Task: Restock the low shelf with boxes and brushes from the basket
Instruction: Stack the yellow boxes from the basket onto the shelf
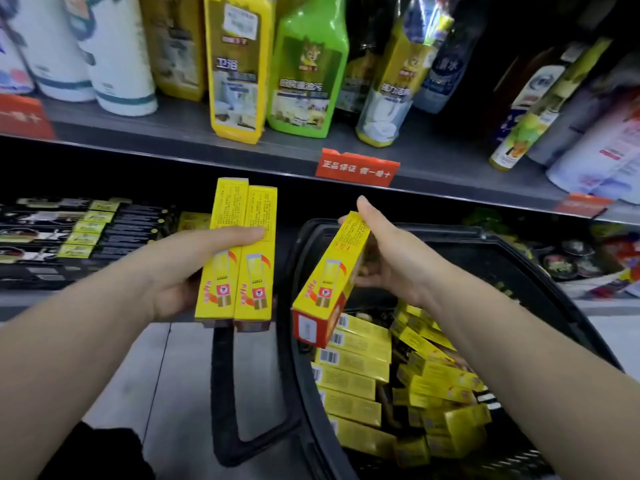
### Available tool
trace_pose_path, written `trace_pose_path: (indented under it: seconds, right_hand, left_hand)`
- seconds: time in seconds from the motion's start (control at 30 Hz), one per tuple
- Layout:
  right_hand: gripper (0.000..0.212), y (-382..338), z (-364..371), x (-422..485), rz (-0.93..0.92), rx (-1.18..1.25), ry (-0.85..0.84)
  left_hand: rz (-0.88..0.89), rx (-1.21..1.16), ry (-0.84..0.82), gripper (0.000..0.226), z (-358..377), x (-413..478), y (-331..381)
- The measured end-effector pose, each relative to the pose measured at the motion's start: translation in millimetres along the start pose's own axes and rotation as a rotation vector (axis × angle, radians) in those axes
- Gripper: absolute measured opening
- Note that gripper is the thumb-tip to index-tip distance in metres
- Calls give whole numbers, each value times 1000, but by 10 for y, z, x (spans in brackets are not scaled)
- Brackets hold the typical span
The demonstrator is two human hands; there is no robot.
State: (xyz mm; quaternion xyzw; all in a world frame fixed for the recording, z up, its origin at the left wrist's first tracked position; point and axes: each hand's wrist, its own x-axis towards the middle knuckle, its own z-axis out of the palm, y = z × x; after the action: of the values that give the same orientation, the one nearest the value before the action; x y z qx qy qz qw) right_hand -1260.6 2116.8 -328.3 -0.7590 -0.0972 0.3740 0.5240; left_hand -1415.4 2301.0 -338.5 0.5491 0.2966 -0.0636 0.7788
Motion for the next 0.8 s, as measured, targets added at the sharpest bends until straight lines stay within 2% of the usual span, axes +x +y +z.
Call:
trace_pose_path:
  seconds: [0.1,0.2,0.27,0.33,0.43,0.57,0.7,0.8]
  right_hand:
    - [56,-201,313,166,30,-105,-69]
    - [59,-376,603,370,-3,-256,-111]
    - [65,-467,797,516,-52,-354,-74]
    - [69,-513,976,668,-109,-438,-24]
    - [45,-482,1180,915,-240,-682,21]
    - [32,-398,1412,1250,-335,-1086,16]
    - [34,-228,1612,1599,-285,-1218,-87]
    - [53,-6,1696,1804,-158,-1380,-184]
  left_hand:
    - [18,-63,113,43,-437,-60,-27]
    - [70,-129,300,31,-825,-76,-85]
    - [96,-185,395,25,-1026,-42,-133]
    - [117,-250,448,29,-1179,35,-193]
    - [129,-311,545,40,-1372,155,-316]
    - [119,-342,613,42,-1590,262,-425]
    - [88,-334,642,49,-1713,326,-412]
    - [77,-322,643,47,-1739,367,-397]
